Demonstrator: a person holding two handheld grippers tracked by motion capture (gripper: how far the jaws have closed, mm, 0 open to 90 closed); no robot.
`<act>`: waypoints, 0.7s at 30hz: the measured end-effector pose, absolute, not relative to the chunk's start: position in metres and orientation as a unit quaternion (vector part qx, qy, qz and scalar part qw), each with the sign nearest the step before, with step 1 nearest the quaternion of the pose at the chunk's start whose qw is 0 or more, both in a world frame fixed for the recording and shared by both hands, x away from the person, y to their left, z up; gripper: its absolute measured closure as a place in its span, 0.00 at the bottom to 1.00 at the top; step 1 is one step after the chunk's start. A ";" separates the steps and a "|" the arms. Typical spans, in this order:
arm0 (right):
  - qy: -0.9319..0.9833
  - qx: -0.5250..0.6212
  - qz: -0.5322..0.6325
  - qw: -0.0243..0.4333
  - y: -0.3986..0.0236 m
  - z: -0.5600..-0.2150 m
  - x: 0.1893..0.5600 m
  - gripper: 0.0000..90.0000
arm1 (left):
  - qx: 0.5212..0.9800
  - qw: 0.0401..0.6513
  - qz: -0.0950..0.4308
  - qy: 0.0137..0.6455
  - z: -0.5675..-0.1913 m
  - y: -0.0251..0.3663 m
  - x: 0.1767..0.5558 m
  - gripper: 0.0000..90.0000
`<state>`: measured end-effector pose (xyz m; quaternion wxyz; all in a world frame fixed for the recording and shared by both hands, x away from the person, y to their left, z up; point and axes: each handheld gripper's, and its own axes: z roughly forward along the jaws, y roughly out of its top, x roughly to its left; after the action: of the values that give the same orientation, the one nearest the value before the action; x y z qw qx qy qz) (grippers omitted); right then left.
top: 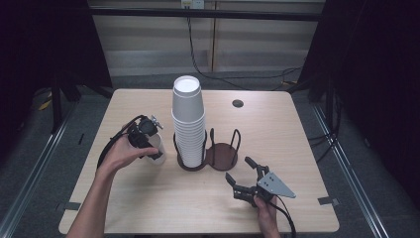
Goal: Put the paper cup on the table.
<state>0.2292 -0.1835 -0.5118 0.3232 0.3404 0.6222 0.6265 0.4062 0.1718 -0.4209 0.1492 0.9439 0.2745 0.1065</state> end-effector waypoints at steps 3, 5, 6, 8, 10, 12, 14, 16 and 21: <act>0.622 0.340 0.627 0.323 -0.184 -0.512 0.229 0.14 | 0.942 0.152 0.102 0.282 -0.426 0.172 0.407 0.04; 0.622 0.340 0.627 0.323 -0.184 -0.512 0.229 0.14 | 0.943 0.151 0.099 0.281 -0.428 0.172 0.407 0.05; 0.622 0.340 0.627 0.323 -0.184 -0.512 0.229 0.14 | 0.942 0.153 0.096 0.282 -0.429 0.172 0.407 0.05; 0.623 0.338 0.628 0.321 -0.184 -0.512 0.229 0.14 | 0.941 0.156 0.097 0.286 -0.432 0.172 0.407 0.06; 0.623 0.338 0.628 0.321 -0.184 -0.512 0.229 0.14 | 0.941 0.157 0.093 0.287 -0.434 0.173 0.407 0.06; 0.623 0.337 0.629 0.320 -0.184 -0.512 0.229 0.14 | 0.940 0.166 0.088 0.285 -0.435 0.175 0.405 0.06; 0.623 0.338 0.629 0.320 -0.184 -0.512 0.229 0.14 | 0.941 0.164 0.090 0.282 -0.437 0.175 0.405 0.06; 0.623 0.338 0.628 0.321 -0.184 -0.512 0.229 0.14 | 0.940 0.168 0.086 0.283 -0.439 0.176 0.405 0.06; 0.623 0.339 0.628 0.321 -0.184 -0.512 0.229 0.14 | 0.942 0.157 0.075 0.287 -0.443 0.181 0.404 0.08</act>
<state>0.2291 -0.1838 -0.5118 0.3206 0.3386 0.6227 0.6283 0.4037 0.1813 -0.4433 0.1566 0.9421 0.2869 0.0752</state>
